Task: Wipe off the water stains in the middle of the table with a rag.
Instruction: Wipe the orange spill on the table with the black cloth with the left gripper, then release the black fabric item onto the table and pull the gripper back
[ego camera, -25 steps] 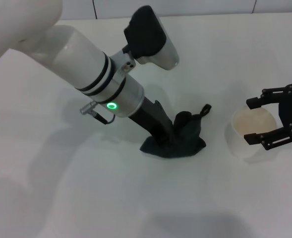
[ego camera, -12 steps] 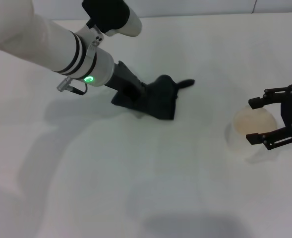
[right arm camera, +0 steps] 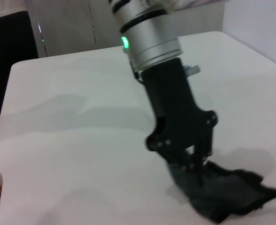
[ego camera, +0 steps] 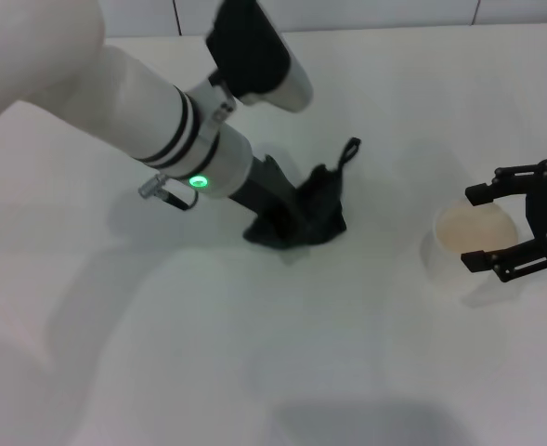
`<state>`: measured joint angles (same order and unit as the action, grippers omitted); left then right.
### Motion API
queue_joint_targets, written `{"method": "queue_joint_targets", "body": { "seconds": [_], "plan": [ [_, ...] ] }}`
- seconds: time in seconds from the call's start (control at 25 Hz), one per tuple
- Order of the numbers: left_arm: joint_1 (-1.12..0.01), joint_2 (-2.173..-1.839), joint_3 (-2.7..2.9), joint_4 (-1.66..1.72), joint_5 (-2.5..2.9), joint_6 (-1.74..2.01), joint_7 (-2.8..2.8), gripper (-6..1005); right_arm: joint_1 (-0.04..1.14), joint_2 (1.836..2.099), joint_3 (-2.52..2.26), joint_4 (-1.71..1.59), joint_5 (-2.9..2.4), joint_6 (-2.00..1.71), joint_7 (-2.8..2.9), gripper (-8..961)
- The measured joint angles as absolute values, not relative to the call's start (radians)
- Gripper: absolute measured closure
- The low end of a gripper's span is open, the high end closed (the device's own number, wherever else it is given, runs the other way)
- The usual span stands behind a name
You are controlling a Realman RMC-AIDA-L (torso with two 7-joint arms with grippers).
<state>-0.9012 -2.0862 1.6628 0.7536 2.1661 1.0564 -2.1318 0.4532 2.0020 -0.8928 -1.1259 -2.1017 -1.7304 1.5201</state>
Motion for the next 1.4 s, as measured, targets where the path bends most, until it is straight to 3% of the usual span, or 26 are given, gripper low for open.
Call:
{"method": "queue_joint_targets", "body": {
  "seconds": [0.64,0.96,1.4],
  "plan": [
    [-0.785,-2.081,1.571,0.899,2.182,1.296,-2.095,843,0.449,2.001,-0.893,-1.126,-2.103,-1.733,1.520,80],
    [-0.673,-2.079,1.490,1.034,2.229,1.351,-2.150,836,0.446,2.002,-0.889,-1.127,-2.103,-1.735,1.521,80],
    [-0.468,-2.078,1.385,1.242,2.185,1.416,-1.985,380,0.445,2.001,-0.884,-1.128,-2.102,-1.746,1.522,80]
  ]
}}
